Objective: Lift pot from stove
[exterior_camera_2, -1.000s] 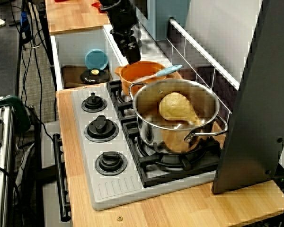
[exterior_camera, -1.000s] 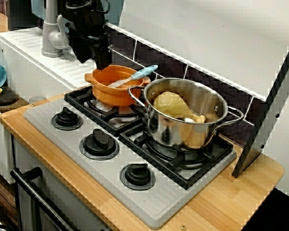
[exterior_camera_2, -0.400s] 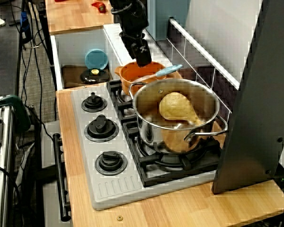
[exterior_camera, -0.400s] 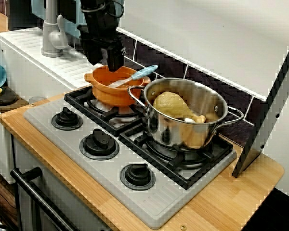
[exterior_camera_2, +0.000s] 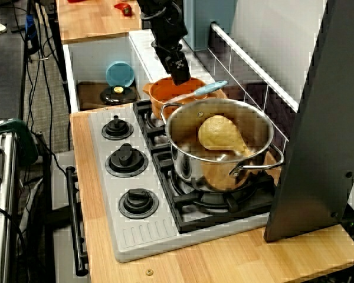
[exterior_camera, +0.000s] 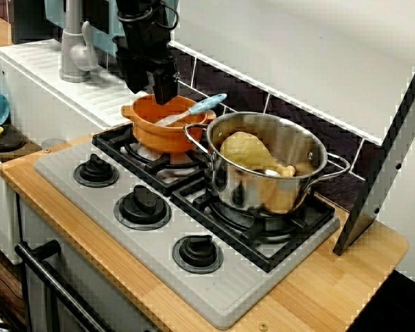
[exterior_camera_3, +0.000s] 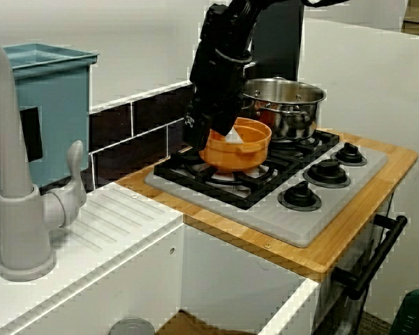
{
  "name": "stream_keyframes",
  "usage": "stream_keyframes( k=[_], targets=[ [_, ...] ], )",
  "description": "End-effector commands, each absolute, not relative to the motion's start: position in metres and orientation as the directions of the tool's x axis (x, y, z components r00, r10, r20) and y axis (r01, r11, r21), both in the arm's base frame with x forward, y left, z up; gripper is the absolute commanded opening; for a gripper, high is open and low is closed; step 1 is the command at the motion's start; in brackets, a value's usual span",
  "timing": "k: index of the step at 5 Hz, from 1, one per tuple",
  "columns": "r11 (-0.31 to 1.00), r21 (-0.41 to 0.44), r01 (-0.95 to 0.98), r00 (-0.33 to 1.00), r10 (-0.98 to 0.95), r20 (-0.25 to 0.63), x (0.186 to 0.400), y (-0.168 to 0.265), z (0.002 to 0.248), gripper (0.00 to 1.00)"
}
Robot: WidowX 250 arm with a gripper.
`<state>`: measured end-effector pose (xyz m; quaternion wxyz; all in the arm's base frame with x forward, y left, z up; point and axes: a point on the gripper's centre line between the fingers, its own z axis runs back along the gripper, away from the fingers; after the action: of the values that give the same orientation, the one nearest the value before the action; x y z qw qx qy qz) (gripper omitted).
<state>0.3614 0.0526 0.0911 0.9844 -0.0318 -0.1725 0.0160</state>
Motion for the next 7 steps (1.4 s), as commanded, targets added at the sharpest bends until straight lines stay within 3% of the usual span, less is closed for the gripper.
stream_keyframes(
  k=[1,4,5,7],
  targets=[
    [0.999,-0.040,-0.028,0.929,0.040,0.368,0.370,0.058,0.091,1.00],
    [1.000,-0.003,-0.024,0.930,0.024,0.368,0.366,0.063,0.077,1.00],
    [1.000,-0.013,-0.021,0.929,0.025,0.370,0.367,0.067,0.076,0.00],
    [0.999,-0.025,-0.036,0.931,0.043,0.363,0.372,0.068,0.080,0.00]
  ],
)
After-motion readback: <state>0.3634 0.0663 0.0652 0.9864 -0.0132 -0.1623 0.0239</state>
